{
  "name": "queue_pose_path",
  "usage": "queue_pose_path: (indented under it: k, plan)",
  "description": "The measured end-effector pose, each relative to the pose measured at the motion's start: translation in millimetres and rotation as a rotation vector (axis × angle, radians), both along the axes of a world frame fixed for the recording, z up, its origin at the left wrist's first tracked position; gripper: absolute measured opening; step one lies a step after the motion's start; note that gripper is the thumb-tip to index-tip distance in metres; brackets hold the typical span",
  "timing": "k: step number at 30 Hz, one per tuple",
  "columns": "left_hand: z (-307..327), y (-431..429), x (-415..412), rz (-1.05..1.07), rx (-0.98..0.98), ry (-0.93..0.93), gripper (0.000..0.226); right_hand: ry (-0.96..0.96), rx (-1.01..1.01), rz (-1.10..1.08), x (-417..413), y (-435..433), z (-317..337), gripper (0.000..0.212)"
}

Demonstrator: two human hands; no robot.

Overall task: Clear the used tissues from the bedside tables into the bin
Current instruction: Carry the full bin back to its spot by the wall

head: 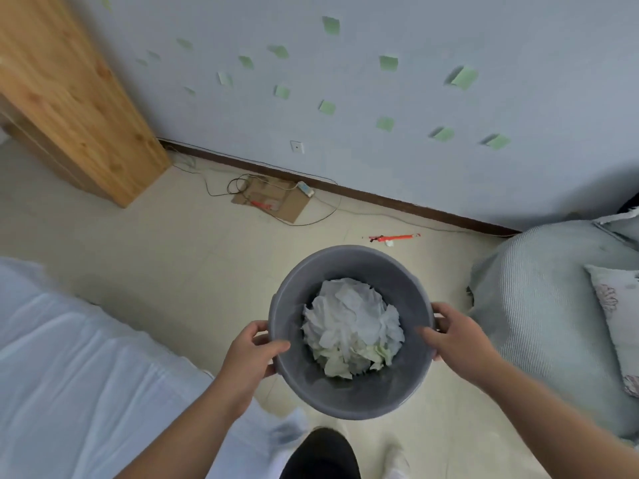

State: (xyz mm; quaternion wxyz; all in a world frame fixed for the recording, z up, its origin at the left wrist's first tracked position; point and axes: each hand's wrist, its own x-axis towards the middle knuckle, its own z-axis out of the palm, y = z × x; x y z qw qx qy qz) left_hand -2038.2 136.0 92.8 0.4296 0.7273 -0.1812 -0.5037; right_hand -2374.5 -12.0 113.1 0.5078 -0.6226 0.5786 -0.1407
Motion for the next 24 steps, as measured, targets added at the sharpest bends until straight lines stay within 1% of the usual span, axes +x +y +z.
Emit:
queue_pose_path:
  k: [4,9,13,18,21,24]
  plan:
    - [-14,-36,51,0.1,-0.003,0.028,0.028,0.053,0.018,0.126,68,-74,-9,0.028]
    - [-32,-94,130,0.162,-0.009,0.061,0.03,0.124,0.013,0.228,171,-162,-26,0.029]
    - [-19,-133,196,0.242,-0.012,0.067,0.029,0.125,0.001,0.302,259,-223,-4,0.031]
    - [-3,-169,285,0.362,-0.018,0.024,0.028,0.072,-0.017,0.417,373,-286,16,0.042]
    - [-3,-196,333,0.44,-0.009,0.007,0.027,0.081,-0.026,0.492,443,-329,12,0.031]
    - [-1,-224,384,0.515,0.003,-0.003,0.029,0.062,0.003,0.559,519,-375,-1,0.03]
